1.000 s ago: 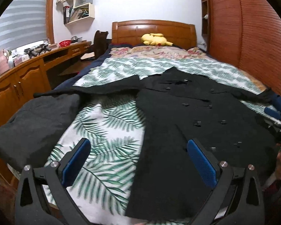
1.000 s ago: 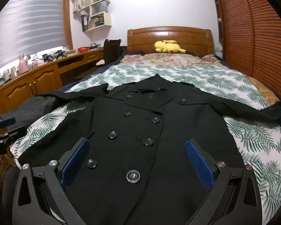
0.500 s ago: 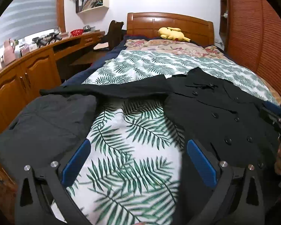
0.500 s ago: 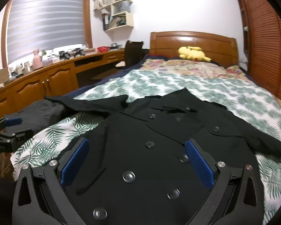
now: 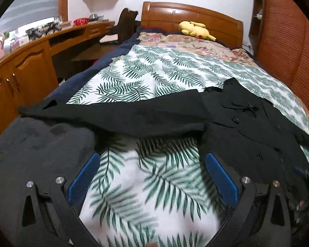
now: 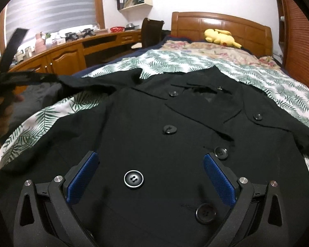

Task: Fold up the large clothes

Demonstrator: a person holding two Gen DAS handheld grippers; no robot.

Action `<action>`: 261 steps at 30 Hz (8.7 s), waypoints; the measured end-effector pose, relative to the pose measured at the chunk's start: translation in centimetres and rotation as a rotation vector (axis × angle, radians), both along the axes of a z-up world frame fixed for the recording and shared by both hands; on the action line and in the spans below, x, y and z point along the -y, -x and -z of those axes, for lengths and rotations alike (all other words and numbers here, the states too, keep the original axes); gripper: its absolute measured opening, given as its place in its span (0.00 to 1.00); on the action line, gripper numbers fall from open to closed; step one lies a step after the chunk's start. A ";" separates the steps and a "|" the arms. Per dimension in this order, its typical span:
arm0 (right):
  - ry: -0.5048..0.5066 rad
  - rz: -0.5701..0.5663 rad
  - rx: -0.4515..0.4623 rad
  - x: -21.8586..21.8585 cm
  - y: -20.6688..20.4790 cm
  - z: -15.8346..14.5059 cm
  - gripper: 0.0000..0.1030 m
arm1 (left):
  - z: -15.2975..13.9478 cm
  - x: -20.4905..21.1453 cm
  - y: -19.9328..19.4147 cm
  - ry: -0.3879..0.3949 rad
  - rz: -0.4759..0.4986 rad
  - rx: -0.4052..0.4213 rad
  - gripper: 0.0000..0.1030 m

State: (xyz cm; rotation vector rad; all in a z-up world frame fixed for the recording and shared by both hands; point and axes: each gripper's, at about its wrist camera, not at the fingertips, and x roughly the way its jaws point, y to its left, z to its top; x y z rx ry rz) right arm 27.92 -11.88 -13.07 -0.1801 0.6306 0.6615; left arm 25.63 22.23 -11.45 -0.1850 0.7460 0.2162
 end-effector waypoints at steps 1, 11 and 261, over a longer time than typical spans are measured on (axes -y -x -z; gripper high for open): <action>0.003 0.000 -0.003 -0.1 -0.1 0.2 1.00 | 0.2 -0.6 -0.8 0.013 -0.004 -0.001 1.00; -0.008 0.004 -0.041 0.3 -0.6 0.8 1.00 | 2.4 -5.8 -3.6 0.225 -0.093 0.019 0.66; 0.196 0.179 -0.152 17.9 4.5 0.4 0.48 | 1.2 25.7 4.8 -0.050 0.516 0.152 0.34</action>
